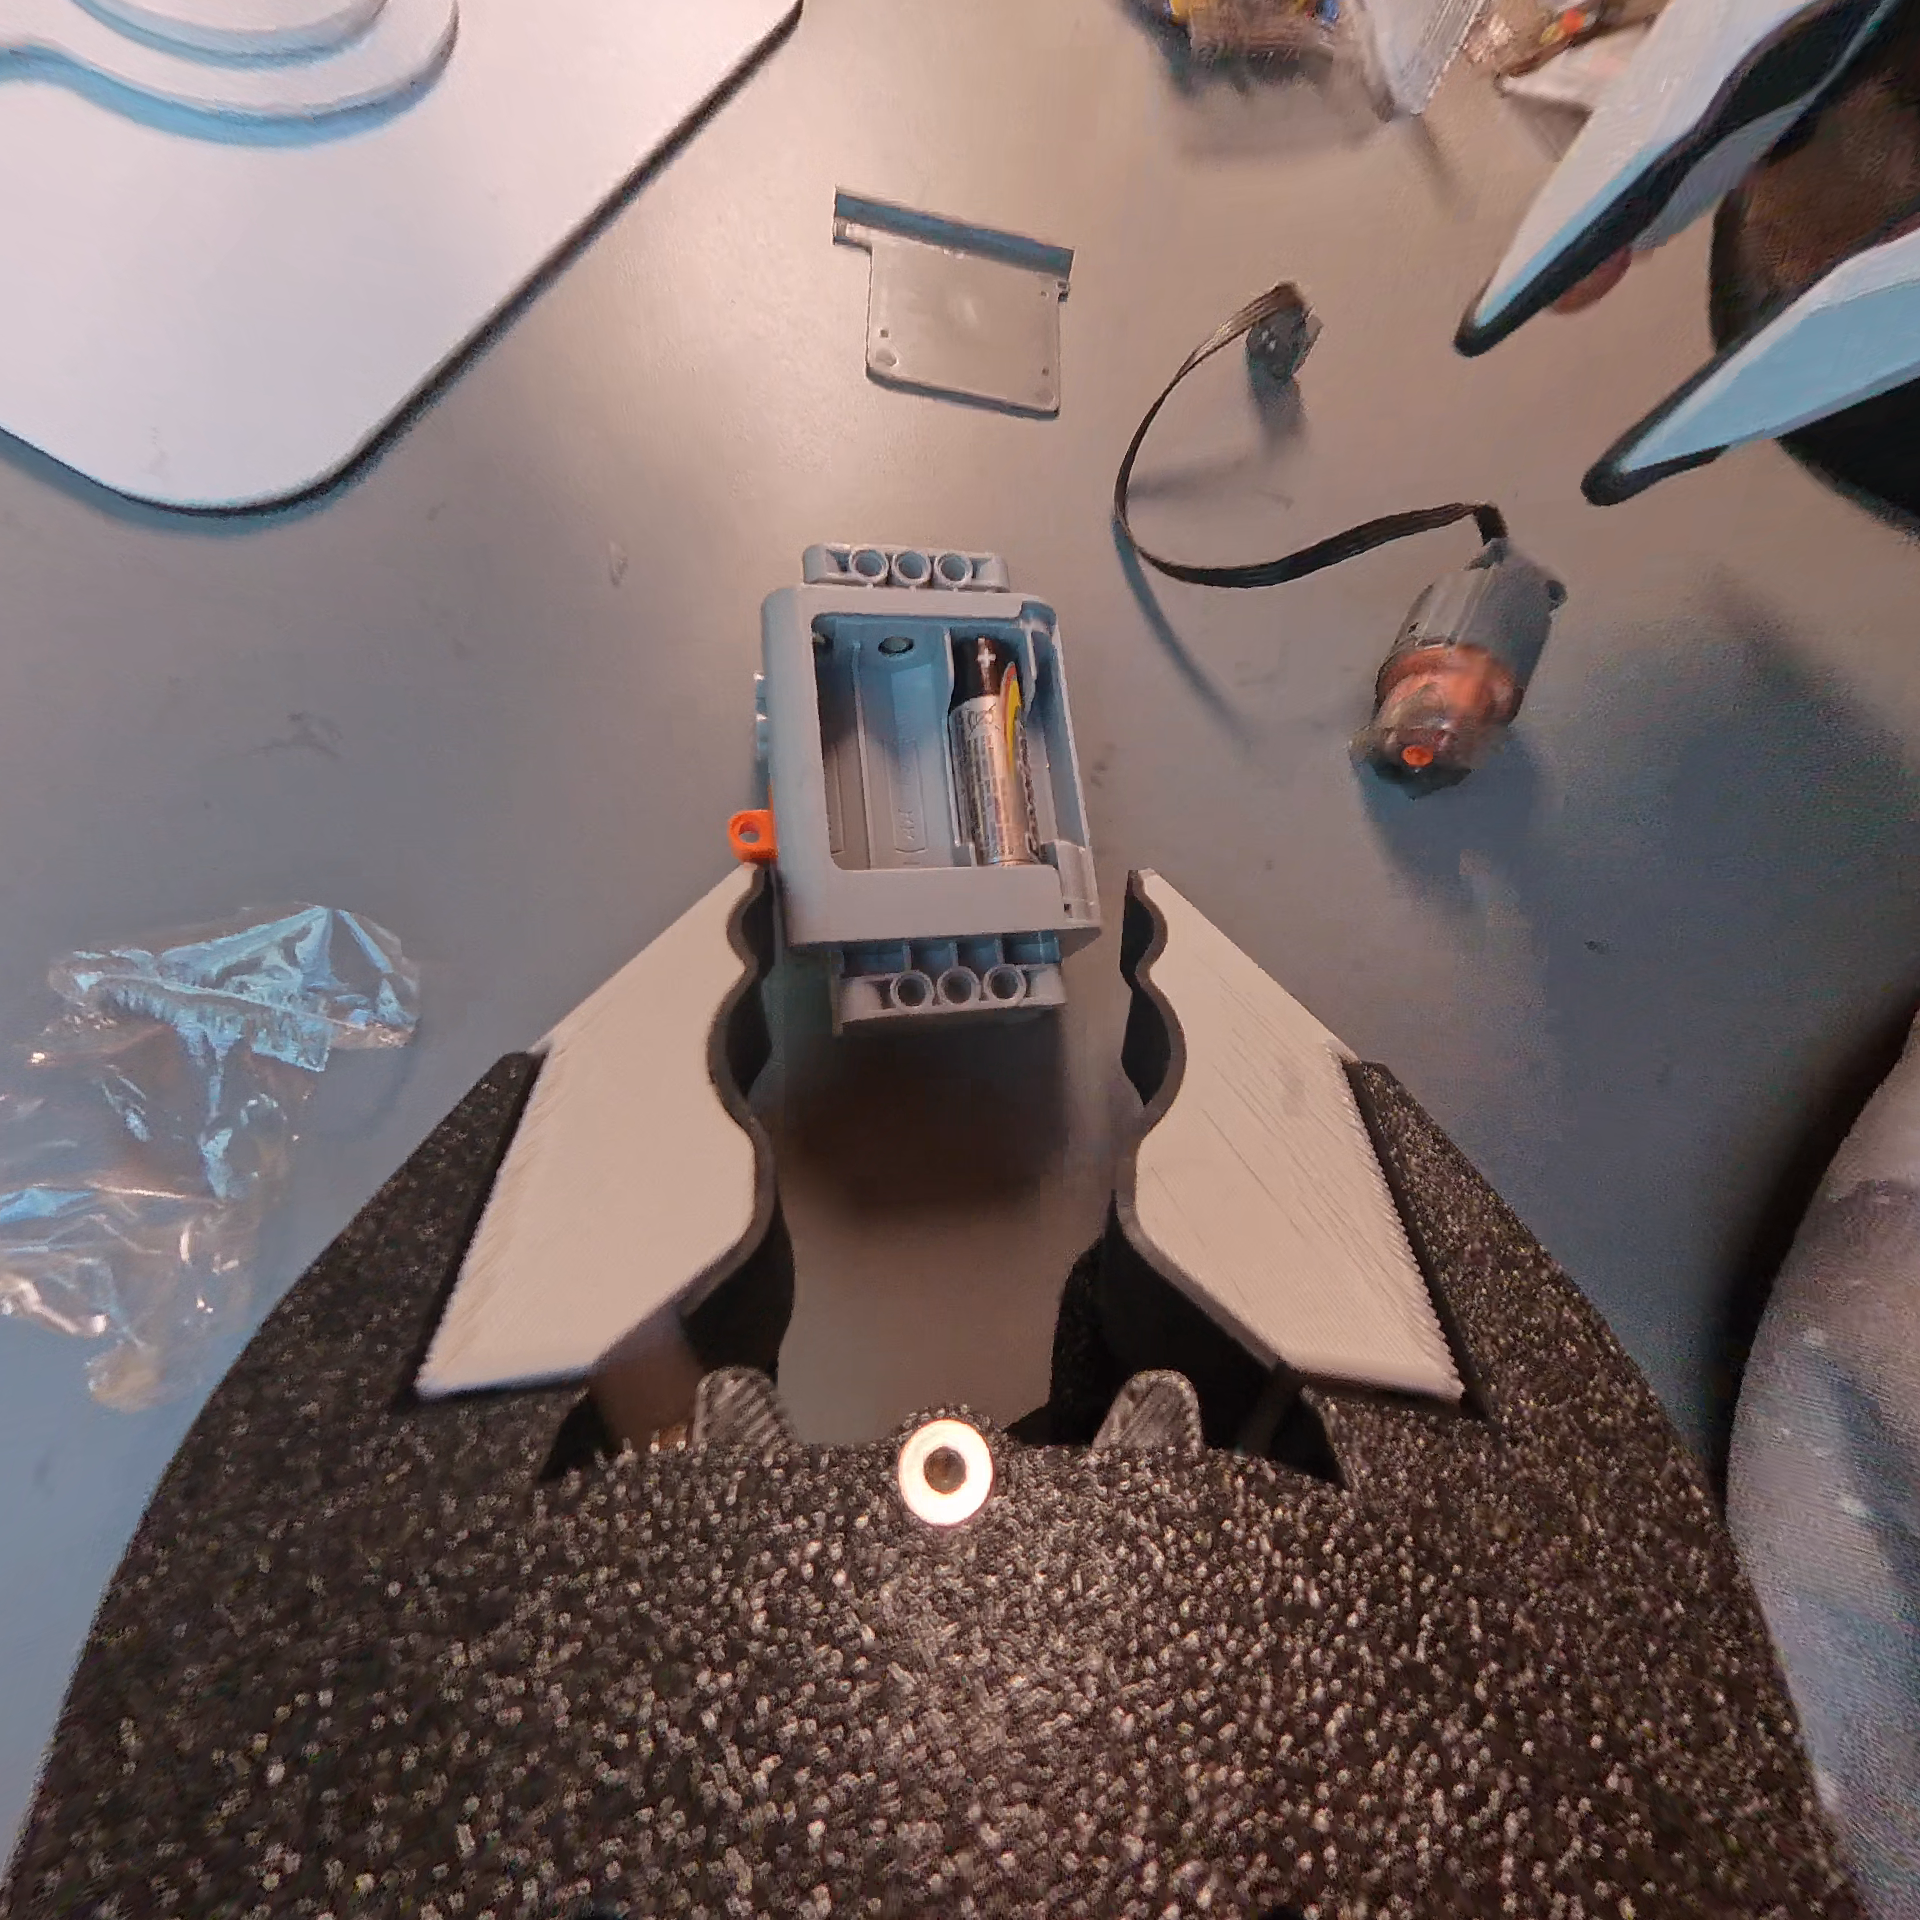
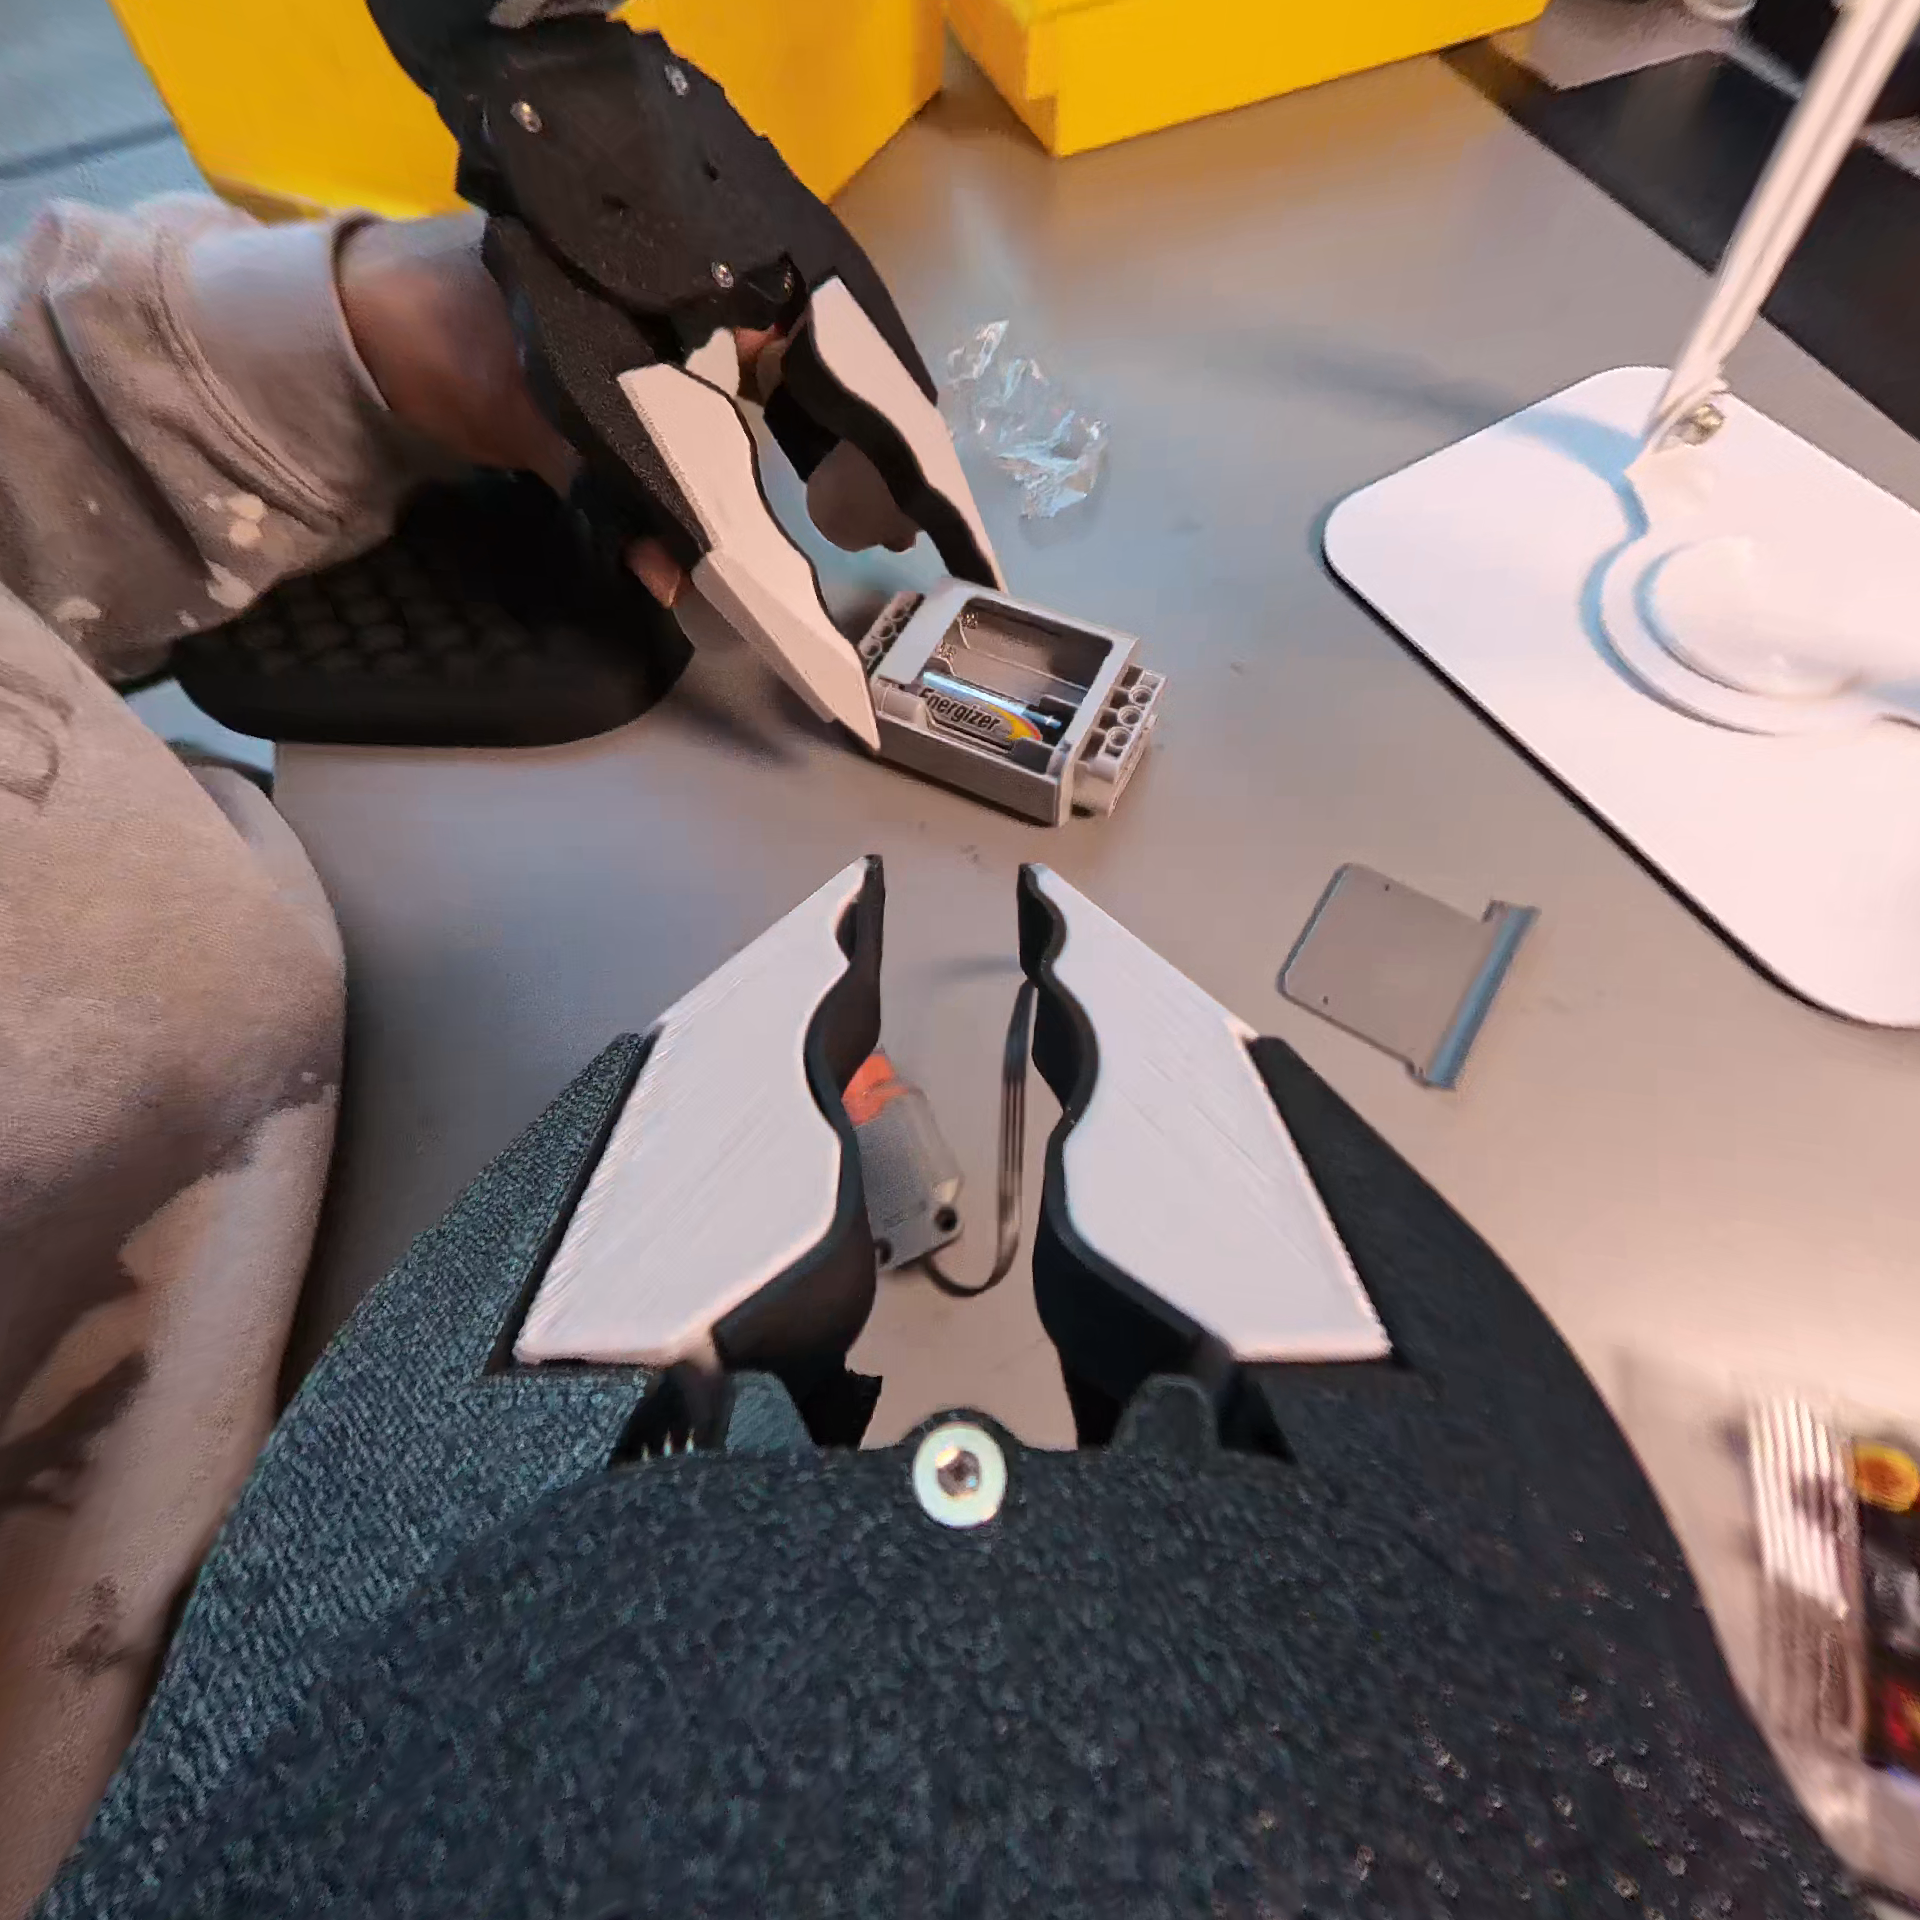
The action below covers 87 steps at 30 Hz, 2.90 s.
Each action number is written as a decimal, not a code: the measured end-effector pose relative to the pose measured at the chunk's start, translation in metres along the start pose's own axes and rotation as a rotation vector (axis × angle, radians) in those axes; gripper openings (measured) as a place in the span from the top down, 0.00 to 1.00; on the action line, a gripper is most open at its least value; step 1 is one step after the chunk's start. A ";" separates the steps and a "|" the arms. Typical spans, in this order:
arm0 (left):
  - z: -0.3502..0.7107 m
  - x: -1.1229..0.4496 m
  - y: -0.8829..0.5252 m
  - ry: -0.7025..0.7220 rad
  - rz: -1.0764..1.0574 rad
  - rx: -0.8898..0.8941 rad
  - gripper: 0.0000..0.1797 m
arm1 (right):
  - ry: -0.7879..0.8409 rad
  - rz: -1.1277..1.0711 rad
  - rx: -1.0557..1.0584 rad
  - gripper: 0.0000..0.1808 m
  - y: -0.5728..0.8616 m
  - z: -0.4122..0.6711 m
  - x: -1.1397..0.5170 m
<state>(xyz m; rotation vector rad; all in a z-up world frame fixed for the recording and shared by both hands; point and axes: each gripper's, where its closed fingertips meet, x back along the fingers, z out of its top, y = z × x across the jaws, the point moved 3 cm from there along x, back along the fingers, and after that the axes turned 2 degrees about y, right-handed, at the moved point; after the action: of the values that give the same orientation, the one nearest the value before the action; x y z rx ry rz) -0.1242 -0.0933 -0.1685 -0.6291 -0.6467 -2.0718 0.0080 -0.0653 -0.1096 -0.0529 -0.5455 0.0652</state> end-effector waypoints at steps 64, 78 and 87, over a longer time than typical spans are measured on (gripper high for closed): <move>0.038 0.068 0.139 0.583 0.100 -0.075 0.61 | 0.042 -1.021 0.008 1.00 0.340 -0.015 0.278; 0.122 0.059 -0.001 0.629 0.104 -0.194 0.63 | 0.077 -1.186 -0.109 0.70 0.461 -0.015 0.295; 0.157 0.117 -0.026 0.595 0.247 0.020 0.63 | 0.236 -0.945 -0.092 0.69 0.251 0.037 0.193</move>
<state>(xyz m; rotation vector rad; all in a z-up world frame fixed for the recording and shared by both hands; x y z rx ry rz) -0.1746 -0.0470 0.0172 -0.0549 -0.2289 -1.8803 0.1417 0.2003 0.0049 0.1105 -0.2946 -0.8780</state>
